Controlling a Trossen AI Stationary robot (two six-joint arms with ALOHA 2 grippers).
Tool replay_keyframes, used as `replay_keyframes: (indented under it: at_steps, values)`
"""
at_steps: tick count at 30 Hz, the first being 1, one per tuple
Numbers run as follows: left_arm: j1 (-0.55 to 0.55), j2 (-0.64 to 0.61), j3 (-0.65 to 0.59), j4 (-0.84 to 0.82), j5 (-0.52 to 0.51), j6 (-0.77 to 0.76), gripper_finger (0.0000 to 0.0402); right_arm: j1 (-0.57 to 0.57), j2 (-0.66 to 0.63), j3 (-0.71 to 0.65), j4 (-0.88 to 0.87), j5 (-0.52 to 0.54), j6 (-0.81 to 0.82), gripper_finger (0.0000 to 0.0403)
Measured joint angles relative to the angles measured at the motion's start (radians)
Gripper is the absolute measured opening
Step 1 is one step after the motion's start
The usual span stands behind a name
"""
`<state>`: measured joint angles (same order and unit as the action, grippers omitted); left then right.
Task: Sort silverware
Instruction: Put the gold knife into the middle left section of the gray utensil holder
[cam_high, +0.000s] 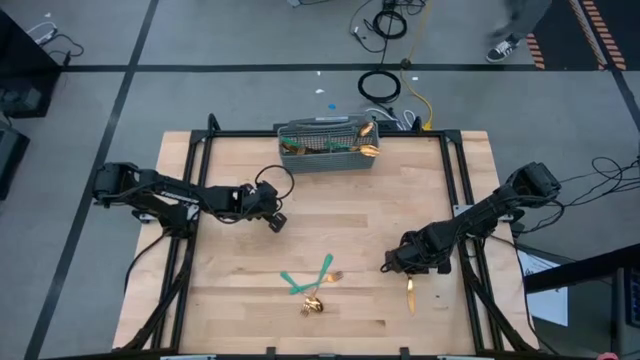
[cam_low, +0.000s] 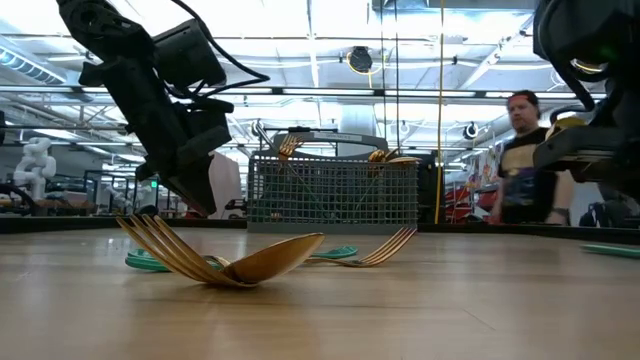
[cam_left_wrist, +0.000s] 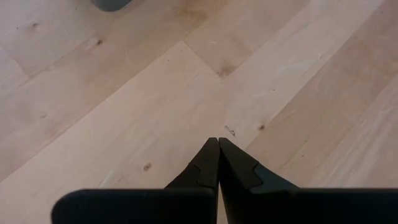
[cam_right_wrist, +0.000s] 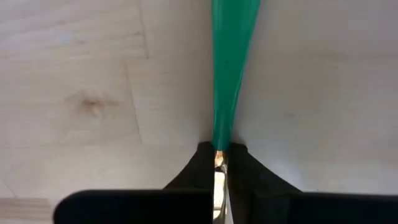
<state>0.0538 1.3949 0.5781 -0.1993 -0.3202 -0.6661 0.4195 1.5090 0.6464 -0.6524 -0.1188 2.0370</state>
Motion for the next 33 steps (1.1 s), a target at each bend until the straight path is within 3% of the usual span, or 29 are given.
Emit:
replay_keyframes:
  at_steps: [9, 17, 27, 33]
  values:
    - [0.000, 0.000, 0.000, 0.000, 0.000, -0.001, 0.0008, -0.007, 0.012, 0.114, -0.192, 0.287, -0.098, 0.0000]
    - [0.000, 0.000, 0.000, 0.000, 0.000, -0.006, 0.0008, -0.057, 0.009, 0.264, -0.311, 0.456, -0.237, 0.0001]
    - [0.000, 0.000, 0.000, 0.000, 0.000, -0.007, 0.0008, -0.200, 0.007, 0.454, -0.364, 0.625, -0.592, 0.0001]
    - [0.000, 0.000, 0.000, 0.000, 0.000, -0.007, 0.0009, -0.291, 0.006, 0.562, -0.317, 0.815, -0.847, 0.0001]
